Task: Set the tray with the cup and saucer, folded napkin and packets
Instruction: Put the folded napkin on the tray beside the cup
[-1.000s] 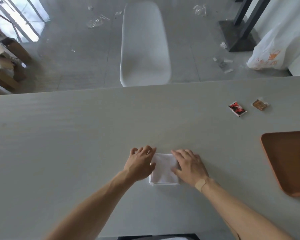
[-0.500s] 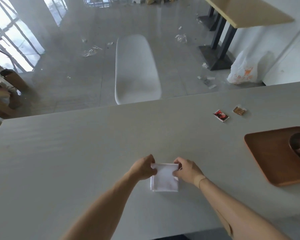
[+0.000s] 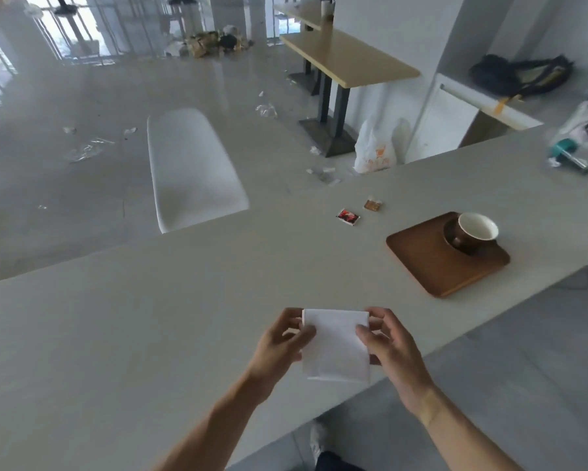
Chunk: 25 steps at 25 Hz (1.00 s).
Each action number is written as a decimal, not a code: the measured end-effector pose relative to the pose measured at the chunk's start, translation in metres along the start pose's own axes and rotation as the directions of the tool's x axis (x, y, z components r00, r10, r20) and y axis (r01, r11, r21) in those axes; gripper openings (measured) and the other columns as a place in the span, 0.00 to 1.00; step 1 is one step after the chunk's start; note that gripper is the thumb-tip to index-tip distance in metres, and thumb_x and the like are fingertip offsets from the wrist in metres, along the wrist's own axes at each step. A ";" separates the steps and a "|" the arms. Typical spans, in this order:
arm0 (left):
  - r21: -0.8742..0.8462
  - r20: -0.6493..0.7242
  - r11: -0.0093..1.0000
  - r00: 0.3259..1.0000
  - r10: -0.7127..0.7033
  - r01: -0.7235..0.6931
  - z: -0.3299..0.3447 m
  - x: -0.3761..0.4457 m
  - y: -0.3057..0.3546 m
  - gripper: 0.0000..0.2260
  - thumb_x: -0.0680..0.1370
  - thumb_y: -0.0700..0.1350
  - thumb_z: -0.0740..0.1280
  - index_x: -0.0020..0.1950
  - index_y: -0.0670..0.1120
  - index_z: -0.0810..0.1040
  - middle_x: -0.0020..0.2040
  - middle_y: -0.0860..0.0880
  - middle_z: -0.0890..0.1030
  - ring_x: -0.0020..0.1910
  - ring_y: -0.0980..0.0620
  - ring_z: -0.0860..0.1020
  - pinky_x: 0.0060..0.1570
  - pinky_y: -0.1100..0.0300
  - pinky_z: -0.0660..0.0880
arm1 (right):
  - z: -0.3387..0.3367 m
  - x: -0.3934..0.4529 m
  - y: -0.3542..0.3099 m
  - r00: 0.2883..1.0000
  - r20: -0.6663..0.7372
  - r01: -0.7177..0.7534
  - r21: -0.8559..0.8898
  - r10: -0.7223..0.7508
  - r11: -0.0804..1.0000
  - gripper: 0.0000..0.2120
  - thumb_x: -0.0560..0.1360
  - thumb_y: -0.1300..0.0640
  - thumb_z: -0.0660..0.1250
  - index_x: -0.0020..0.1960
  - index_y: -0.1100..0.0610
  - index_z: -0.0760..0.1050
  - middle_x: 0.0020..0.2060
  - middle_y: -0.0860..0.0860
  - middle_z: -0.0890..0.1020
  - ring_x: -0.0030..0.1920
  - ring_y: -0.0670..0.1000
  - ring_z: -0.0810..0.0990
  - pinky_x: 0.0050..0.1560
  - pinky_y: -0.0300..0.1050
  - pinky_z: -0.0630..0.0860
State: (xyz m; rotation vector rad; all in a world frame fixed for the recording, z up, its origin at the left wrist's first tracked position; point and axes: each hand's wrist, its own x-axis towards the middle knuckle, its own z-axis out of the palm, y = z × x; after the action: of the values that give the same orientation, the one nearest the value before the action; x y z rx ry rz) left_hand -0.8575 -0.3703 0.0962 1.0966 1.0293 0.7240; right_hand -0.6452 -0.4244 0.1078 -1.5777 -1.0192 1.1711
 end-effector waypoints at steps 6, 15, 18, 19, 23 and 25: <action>0.129 0.138 0.991 0.990 0.021 -0.039 0.084 0.017 0.007 0.06 0.80 0.48 0.66 0.57 0.53 0.77 0.47 0.44 0.78 0.43 0.55 0.82 0.37 0.54 0.82 | -0.069 -0.034 0.008 0.975 -0.213 0.024 -0.155 -0.057 0.988 0.10 0.76 0.41 0.63 0.56 0.38 0.68 0.42 0.48 0.80 0.39 0.43 0.82 0.31 0.41 0.78; 0.210 0.301 0.974 0.953 0.014 -0.081 0.280 0.075 0.017 0.05 0.81 0.44 0.65 0.55 0.52 0.77 0.47 0.43 0.78 0.40 0.55 0.82 0.32 0.56 0.80 | -0.257 -0.057 0.030 0.958 -0.282 -0.048 0.037 0.057 0.998 0.23 0.70 0.41 0.69 0.63 0.35 0.67 0.48 0.47 0.79 0.45 0.48 0.83 0.36 0.49 0.82; 0.201 0.282 0.977 0.959 0.011 -0.071 0.338 0.093 0.018 0.05 0.81 0.45 0.66 0.54 0.54 0.78 0.50 0.42 0.78 0.45 0.50 0.82 0.35 0.53 0.81 | -0.319 -0.056 0.029 0.968 -0.240 -0.065 0.041 0.073 0.997 0.29 0.67 0.49 0.72 0.64 0.32 0.67 0.52 0.51 0.78 0.45 0.46 0.83 0.36 0.42 0.80; 0.191 0.281 0.979 0.960 0.012 -0.068 0.354 0.099 0.018 0.05 0.80 0.45 0.66 0.54 0.55 0.78 0.50 0.40 0.78 0.46 0.49 0.82 0.36 0.51 0.82 | -0.337 -0.053 0.029 0.968 -0.240 -0.061 0.037 0.068 0.997 0.30 0.67 0.51 0.72 0.64 0.32 0.67 0.52 0.50 0.78 0.45 0.46 0.83 0.36 0.43 0.81; 0.138 0.276 0.990 0.961 -0.029 -0.010 0.390 0.119 0.019 0.10 0.79 0.42 0.68 0.56 0.56 0.80 0.53 0.38 0.78 0.50 0.44 0.82 0.43 0.45 0.83 | -0.384 -0.033 0.032 0.964 -0.257 -0.062 0.048 0.073 0.997 0.29 0.67 0.52 0.72 0.64 0.33 0.68 0.50 0.51 0.78 0.46 0.49 0.83 0.37 0.49 0.83; 0.093 0.258 0.995 0.964 -0.057 0.034 0.395 0.130 0.020 0.15 0.77 0.39 0.69 0.60 0.54 0.79 0.54 0.39 0.78 0.52 0.42 0.81 0.45 0.48 0.82 | -0.398 -0.016 0.034 0.967 -0.242 -0.061 0.063 0.075 0.996 0.29 0.67 0.52 0.72 0.63 0.33 0.69 0.50 0.52 0.78 0.46 0.50 0.83 0.37 0.50 0.83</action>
State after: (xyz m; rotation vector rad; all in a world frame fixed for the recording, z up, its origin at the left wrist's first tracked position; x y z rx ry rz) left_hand -0.4424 -0.3924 0.1186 1.2047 0.8639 0.4852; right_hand -0.2584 -0.5208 0.1396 -1.6760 -0.7711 1.0114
